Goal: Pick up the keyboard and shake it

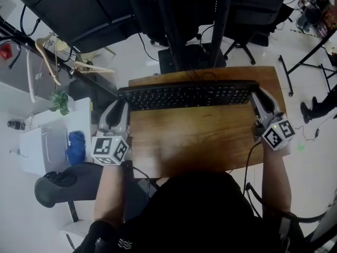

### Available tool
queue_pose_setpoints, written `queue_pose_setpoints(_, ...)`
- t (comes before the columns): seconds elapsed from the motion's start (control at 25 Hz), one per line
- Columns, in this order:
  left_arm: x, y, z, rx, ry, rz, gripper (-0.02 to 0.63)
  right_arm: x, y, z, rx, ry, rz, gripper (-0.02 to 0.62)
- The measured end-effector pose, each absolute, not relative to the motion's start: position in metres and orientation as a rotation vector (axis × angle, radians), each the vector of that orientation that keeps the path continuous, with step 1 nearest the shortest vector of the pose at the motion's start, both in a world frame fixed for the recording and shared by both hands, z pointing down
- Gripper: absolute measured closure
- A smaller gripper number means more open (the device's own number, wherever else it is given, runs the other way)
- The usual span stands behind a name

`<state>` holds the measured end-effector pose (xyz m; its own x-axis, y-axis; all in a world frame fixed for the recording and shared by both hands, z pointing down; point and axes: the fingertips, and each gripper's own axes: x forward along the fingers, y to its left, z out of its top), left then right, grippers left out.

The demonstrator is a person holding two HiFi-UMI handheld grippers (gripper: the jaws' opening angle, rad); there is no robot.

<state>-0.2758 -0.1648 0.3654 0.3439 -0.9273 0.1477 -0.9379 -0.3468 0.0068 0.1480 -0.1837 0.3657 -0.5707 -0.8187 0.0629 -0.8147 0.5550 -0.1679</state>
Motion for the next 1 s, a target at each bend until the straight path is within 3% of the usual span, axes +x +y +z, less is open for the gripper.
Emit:
queue_pose_setpoints(0.76, -0.276, -0.153, 0.198, 2.787, -1.954, -0.078, 0.52, 0.147, -0.174, 0.24, -1.33, 2.604, 0.168, 0.495)
queue_pose_setpoints(1.0, -0.275, -0.157, 0.191, 2.811, -1.961, -0.106, 0.52, 0.147, -0.176, 0.228, -1.331, 2.581, 0.2, 0.495)
